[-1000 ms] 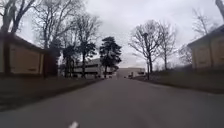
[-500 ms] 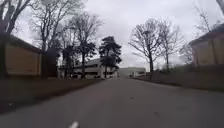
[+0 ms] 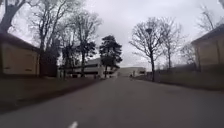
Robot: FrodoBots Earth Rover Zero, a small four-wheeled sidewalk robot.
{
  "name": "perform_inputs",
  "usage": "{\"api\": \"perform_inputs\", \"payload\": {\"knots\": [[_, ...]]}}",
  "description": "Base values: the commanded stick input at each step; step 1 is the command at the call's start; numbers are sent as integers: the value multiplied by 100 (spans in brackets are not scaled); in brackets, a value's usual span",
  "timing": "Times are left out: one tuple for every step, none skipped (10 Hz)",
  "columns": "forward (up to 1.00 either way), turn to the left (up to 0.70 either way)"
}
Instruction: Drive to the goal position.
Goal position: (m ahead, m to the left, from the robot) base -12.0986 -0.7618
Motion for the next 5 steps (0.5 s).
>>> {"api": "perform_inputs", "payload": {"knots": [[100, 0], [100, 0], [100, 0], [100, 0], [100, 0]]}}
